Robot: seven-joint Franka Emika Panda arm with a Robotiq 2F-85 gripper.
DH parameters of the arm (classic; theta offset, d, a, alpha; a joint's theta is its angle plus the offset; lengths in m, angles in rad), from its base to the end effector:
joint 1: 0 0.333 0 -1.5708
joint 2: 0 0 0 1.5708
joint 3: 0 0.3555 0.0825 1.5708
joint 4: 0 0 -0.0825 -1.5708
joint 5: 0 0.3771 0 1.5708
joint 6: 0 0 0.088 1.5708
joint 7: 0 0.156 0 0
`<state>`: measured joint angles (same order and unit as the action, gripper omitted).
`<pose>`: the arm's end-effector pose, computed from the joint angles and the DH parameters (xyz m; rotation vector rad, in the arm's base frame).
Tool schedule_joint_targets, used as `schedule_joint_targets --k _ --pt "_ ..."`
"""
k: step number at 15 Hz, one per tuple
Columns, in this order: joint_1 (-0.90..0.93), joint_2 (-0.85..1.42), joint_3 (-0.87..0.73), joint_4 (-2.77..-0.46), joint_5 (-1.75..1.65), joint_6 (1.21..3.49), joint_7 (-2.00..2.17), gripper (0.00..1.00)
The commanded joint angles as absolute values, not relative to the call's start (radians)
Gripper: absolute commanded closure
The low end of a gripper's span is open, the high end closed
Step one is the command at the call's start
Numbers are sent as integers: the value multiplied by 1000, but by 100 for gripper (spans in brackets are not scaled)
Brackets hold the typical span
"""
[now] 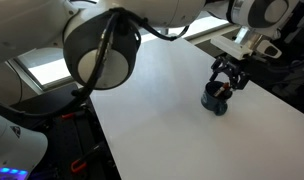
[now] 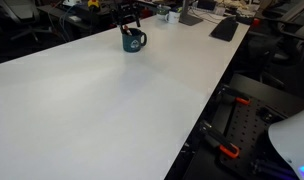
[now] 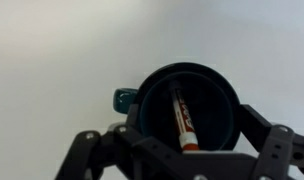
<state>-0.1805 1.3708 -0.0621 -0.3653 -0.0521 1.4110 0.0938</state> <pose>0.7659 -0.1688 0.1675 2.9713 -0.4438 -0.5004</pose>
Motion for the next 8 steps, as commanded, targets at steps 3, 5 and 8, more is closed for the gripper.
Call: schedule_joint_targets --k 3,5,8 --pt "-188 1351 -64 -390 -52 1369 -5 0" --pt "-192 1353 -65 -393 -52 1368 -12 0" --pt "-200 1361 -62 -378 -44 1358 -1 0"
